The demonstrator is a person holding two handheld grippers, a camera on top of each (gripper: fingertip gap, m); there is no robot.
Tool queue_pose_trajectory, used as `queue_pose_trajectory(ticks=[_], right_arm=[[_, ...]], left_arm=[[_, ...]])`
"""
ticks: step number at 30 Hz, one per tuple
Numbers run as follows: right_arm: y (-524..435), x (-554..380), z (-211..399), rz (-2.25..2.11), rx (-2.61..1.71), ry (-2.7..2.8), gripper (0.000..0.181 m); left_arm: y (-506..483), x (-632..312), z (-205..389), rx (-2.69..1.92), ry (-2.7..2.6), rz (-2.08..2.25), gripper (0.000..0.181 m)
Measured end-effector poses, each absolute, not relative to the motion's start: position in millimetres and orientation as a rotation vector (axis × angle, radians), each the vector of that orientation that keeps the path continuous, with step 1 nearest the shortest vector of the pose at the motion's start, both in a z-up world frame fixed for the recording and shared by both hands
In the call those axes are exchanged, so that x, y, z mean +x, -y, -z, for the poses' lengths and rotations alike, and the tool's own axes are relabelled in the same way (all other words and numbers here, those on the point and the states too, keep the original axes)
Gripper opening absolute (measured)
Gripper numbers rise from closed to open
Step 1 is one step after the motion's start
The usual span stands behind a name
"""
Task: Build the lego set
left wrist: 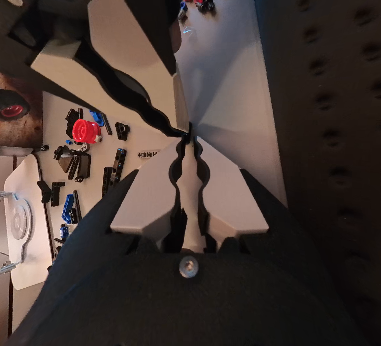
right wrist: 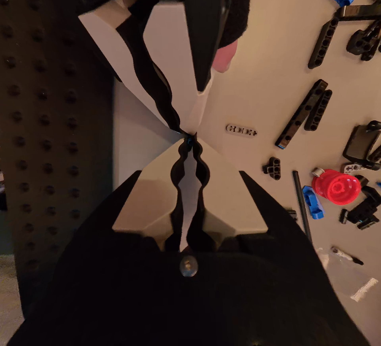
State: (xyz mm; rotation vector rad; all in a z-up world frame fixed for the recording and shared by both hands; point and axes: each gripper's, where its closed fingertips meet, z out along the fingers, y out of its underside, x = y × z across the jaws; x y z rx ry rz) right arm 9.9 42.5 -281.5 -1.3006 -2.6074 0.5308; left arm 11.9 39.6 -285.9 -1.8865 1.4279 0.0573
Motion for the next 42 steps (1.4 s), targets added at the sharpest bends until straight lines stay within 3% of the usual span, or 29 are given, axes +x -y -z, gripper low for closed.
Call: queue_pose_trajectory(ticks=[5, 8, 13, 22, 42], right_arm=[[-47, 11, 277, -0.601, -1.342, 2.483, 0.004], [-63, 17, 251, -0.648, -1.367, 2.33, 0.026], [-129, 50, 213, -0.51, -1.473, 2.086, 0.011], [-192, 78, 242, -0.313, -1.623, 2.013, 0.015], [-203, 28, 283, -0.488, -1.636, 2.084, 0.01]], left_arm=[[-39, 12, 286, -1.884, -1.429, -0.078, 0.005], [-39, 12, 286, -1.879, -1.428, -0.082, 0.005], [-41, 10, 285, -1.887, -1.425, -0.092, 0.006], [-45, 4, 282, -1.883, -1.401, -0.12, 0.014], [-45, 5, 281, -1.89, -1.38, -0.047, 0.021]])
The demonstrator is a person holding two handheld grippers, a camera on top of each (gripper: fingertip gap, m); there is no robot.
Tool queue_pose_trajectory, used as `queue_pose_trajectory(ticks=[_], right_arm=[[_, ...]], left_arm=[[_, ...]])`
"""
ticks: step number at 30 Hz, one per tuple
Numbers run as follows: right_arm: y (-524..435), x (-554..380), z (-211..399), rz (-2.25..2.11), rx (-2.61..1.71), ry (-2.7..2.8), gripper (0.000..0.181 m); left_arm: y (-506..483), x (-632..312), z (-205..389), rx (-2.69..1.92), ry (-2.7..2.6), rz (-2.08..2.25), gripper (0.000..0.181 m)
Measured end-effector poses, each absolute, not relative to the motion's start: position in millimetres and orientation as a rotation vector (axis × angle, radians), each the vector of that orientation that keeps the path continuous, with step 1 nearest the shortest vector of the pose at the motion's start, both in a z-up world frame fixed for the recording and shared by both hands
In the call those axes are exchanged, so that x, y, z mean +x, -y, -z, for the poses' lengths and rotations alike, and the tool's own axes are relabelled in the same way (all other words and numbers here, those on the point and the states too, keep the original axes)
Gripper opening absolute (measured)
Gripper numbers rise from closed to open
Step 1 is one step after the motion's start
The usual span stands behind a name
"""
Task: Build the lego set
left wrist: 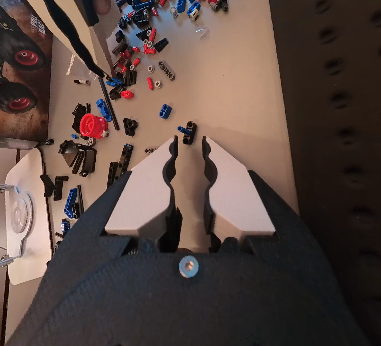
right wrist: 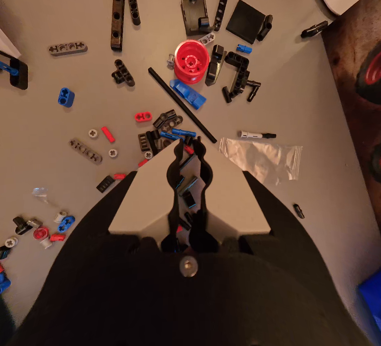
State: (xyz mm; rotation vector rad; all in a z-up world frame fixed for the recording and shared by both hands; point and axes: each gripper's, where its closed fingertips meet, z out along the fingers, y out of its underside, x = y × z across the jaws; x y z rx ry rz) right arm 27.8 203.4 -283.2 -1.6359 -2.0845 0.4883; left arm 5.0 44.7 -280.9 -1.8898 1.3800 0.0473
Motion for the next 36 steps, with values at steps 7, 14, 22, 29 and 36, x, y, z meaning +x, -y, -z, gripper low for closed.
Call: queue_pose_trajectory(ticks=[7, 14, 22, 29, 36], right_arm=[[-203, 26, 288, -0.554, -1.684, 2.084, 0.003], [-197, 23, 273, -0.634, -1.638, 2.047, 0.003], [-154, 17, 214, -0.8, -1.46, 1.967, 0.004], [-89, 6, 179, -1.049, -1.308, 2.003, 0.004], [-58, -1, 180, -1.248, -1.305, 2.025, 0.004]], left_arm=[[-44, 5, 281, -1.893, -1.379, -0.035, 0.02], [-46, 4, 279, -1.894, -1.363, -0.03, 0.028], [-55, 3, 237, -1.796, -1.214, -0.005, 0.032], [-74, -11, 184, -1.569, -1.024, -0.216, 0.027], [-67, -7, 164, -1.425, -1.044, -0.334, 0.025]])
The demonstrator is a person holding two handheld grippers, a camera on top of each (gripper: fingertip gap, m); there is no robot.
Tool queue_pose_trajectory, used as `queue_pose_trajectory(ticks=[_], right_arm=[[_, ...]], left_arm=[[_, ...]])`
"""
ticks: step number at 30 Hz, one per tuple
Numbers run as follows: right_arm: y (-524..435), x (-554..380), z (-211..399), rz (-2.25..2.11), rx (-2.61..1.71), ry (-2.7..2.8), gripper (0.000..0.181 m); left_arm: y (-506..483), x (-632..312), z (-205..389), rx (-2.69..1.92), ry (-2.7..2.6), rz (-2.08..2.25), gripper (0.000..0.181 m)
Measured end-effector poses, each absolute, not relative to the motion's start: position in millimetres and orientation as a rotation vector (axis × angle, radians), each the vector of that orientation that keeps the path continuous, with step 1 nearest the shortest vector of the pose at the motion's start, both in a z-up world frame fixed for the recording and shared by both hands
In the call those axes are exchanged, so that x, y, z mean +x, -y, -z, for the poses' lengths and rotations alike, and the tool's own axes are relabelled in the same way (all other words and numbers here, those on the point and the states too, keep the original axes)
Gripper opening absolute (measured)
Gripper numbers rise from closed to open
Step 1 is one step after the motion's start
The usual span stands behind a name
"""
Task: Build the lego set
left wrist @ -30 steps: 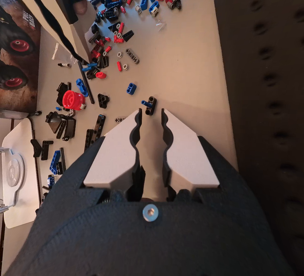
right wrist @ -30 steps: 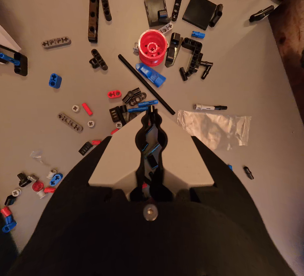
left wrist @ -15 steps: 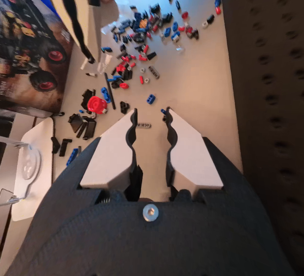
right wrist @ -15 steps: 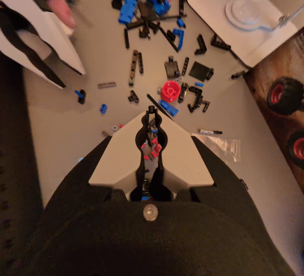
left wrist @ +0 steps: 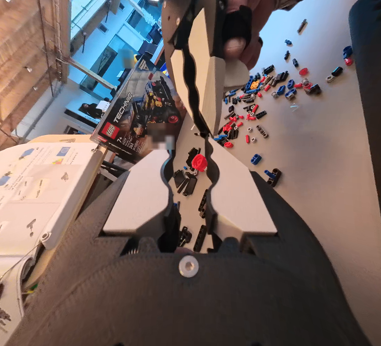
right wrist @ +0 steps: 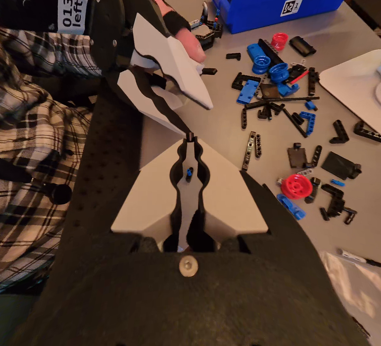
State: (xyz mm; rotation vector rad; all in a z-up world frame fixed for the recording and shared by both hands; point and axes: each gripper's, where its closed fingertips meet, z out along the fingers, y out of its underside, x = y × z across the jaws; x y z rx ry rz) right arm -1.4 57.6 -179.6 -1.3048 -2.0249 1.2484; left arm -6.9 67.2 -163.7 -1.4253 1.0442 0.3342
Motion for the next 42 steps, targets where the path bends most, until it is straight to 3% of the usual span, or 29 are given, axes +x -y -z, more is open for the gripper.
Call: queue_pose_trajectory(ticks=[5, 13, 28, 42], right_arm=[[-56, 1, 177, -1.316, -1.327, 2.024, 0.004], [-50, 2, 176, -1.414, -1.346, 2.04, 0.004], [-43, 7, 151, -1.86, -1.333, 1.664, 0.004], [-49, 5, 177, -1.446, -1.328, 1.775, 0.004]], left_arm=[[-58, 5, 166, -1.37, -1.134, -0.331, 0.026], [-55, 10, 171, -1.33, -1.198, -0.394, 0.011], [-46, 13, 146, -1.24, -1.119, -0.325, 0.007], [-47, 11, 172, -1.358, -1.206, -0.271, 0.003]])
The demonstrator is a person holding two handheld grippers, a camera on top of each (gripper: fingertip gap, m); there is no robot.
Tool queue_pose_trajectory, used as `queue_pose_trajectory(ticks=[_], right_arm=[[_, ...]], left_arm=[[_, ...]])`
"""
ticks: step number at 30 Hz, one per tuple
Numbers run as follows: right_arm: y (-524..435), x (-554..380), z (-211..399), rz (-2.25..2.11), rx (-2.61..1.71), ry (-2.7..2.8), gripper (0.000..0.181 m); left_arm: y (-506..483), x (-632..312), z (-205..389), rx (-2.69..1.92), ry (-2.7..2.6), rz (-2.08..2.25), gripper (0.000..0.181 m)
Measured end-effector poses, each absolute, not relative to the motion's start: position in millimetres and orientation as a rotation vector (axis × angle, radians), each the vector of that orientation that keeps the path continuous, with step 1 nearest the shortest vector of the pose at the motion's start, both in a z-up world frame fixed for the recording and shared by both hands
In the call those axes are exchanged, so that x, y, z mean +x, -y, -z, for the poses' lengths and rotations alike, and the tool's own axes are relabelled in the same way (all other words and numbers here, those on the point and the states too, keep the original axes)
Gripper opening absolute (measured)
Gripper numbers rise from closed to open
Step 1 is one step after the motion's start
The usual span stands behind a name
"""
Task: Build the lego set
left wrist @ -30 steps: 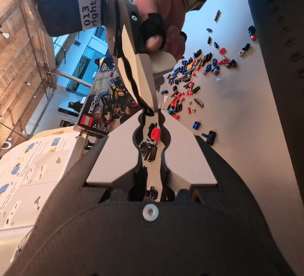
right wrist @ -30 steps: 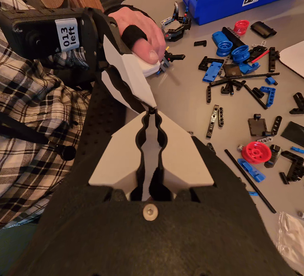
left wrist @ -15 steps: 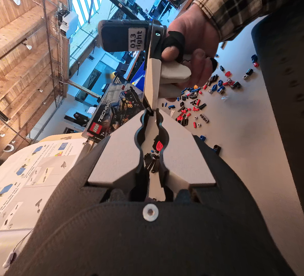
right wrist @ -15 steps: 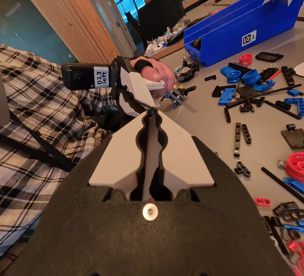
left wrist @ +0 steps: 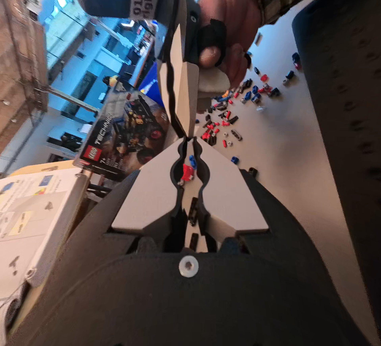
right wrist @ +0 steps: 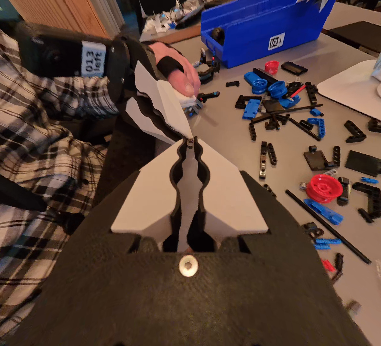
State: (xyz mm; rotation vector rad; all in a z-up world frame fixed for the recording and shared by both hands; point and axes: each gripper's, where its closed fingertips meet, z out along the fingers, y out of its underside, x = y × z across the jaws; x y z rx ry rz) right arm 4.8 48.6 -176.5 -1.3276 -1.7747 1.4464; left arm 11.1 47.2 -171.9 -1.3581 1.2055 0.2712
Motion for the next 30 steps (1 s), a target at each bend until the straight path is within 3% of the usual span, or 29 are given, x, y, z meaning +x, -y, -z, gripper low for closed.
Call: queue_pose_trajectory(ticks=[6, 12, 30], right_arm=[[-49, 3, 219, -1.227, -1.305, 1.896, 0.005], [-41, 1, 249, -1.088, -1.239, 2.01, 0.004], [-45, -1, 263, -0.967, -1.222, 2.072, 0.004]], left_arm=[[-41, -1, 224, -1.687, -1.317, -0.116, 0.017], [-27, -2, 262, -1.829, -1.453, -0.057, 0.014], [-33, 4, 279, -1.845, -1.47, -0.047, 0.016]])
